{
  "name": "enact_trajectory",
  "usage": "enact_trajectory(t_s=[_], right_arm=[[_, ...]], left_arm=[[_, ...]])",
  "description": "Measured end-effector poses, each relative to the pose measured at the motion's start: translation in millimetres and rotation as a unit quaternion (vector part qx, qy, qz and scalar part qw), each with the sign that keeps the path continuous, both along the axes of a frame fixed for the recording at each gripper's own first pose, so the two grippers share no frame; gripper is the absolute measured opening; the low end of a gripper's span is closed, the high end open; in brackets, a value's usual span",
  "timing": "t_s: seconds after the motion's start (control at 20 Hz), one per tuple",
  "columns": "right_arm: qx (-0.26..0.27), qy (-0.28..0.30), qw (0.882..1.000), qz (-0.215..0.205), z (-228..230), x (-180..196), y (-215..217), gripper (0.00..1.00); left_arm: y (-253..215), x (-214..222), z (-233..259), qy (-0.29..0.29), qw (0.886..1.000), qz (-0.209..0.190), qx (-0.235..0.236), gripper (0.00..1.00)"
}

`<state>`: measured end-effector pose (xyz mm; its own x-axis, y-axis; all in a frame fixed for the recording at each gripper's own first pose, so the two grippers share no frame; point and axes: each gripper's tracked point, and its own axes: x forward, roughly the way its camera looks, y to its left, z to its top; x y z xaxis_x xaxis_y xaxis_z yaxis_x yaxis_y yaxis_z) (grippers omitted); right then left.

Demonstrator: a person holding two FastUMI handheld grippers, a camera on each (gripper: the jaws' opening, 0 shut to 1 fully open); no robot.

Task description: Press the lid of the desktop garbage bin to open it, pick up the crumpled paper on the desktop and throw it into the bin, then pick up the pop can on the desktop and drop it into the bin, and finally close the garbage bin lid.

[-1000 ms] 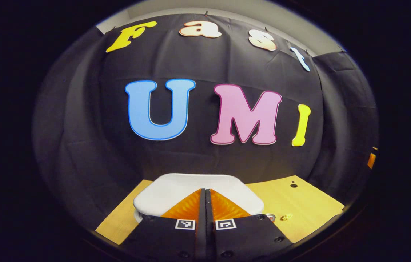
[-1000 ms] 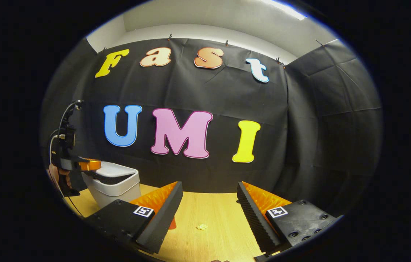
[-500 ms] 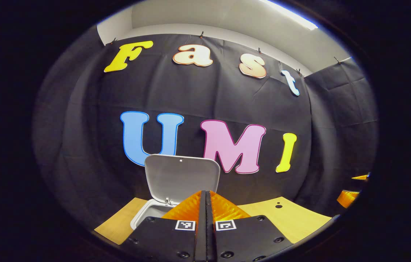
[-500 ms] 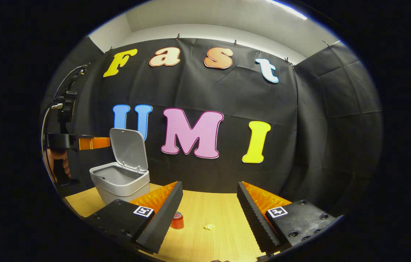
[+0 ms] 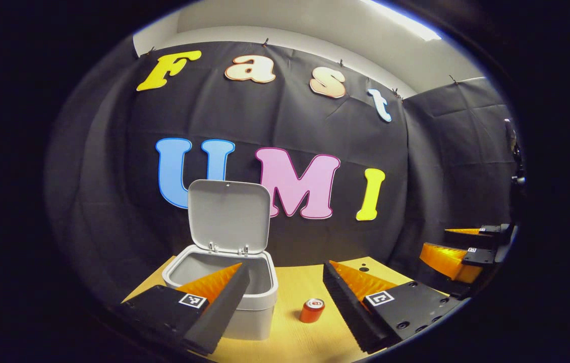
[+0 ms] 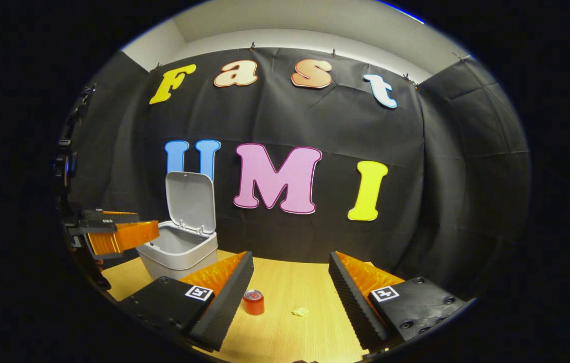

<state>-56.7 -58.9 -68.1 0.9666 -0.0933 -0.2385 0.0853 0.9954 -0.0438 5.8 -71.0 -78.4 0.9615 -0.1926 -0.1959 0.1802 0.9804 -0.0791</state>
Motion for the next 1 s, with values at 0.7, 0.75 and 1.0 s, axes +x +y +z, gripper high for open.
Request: enact_trajectory(t_s=[0.7, 0.75, 1.0], right_arm=[[0.020, 0.234, 0.970, 0.064, -158, 55, -25, 0.98], [0.027, 0.268, 0.960, 0.077, -178, 55, -24, 0.98], [0.021, 0.395, 0.908, 0.137, -260, 58, -28, 0.98]], left_arm=[[10, -15, -16, 0.029, 0.999, 0.022, 0.014, 0.94], [14, -16, -19, 0.034, 0.999, 0.033, 0.014, 0.94], [34, -26, -40, 0.062, 0.994, 0.081, 0.042, 0.95]])
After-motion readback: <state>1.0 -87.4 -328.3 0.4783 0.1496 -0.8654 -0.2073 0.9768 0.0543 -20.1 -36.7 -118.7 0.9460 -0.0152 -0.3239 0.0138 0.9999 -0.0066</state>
